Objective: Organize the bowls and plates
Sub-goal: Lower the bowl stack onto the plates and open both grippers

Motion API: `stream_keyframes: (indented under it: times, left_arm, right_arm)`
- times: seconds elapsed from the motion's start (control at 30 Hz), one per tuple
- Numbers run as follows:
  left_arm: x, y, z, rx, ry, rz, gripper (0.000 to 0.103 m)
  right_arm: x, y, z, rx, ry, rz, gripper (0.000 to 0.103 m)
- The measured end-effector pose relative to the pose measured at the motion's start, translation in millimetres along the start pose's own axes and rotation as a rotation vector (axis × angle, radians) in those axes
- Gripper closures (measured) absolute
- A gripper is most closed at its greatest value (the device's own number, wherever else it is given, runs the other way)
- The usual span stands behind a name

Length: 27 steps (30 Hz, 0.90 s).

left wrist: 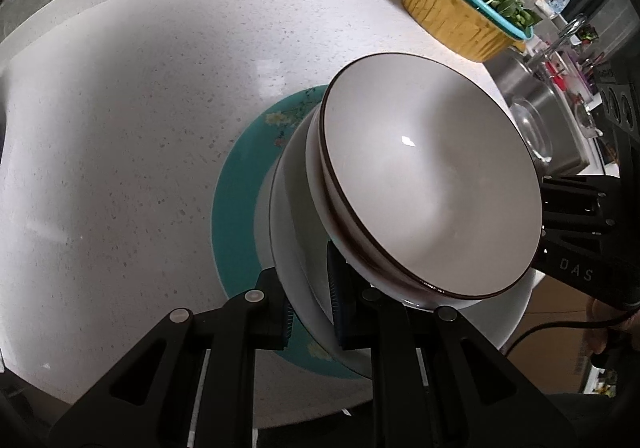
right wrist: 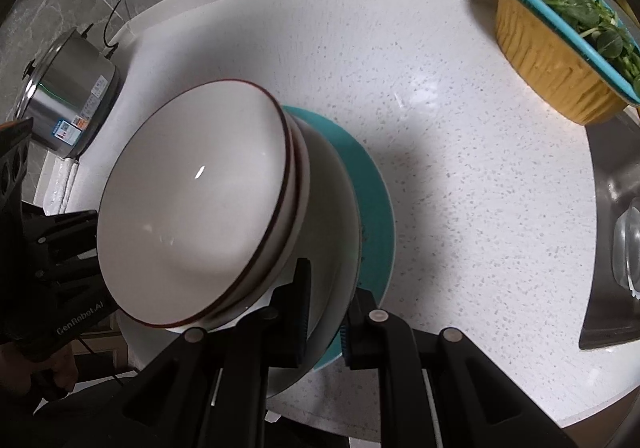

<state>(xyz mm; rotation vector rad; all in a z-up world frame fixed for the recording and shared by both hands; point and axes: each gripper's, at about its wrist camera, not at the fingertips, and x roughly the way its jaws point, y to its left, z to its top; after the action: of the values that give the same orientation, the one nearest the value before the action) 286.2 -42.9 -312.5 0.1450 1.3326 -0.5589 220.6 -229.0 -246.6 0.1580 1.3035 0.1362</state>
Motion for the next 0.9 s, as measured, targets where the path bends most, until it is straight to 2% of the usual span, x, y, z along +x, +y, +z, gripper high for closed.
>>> stream_keyframes:
  times: [0.23,0.33,0.7,0.87,0.9]
  left_arm:
    - [10,11,2,-0.008,0.004,0.000,0.090]
    - [19,5,12,-0.004,0.003,0.006,0.090]
    - [24,0,7,-0.007,-0.025,0.029,0.090]
    - [21,1,5,-0.057,-0.042,0.035,0.090]
    - [19,2,3,-0.063,-0.046,0.038,0.089]
  right_arm:
    - [9,-4,1,-0.004,-0.010,-0.004,0.089]
    - [10,-6,2,-0.011,-0.016,-0.005,0.089]
    - [17,-7,0,-0.039,-0.038,-0.003,0.089]
    - [14,-4,-6,-0.046,-0.054,-0.005,0.085]
    - [12,-4,-8,-0.045,-0.061,-0.007,0.078]
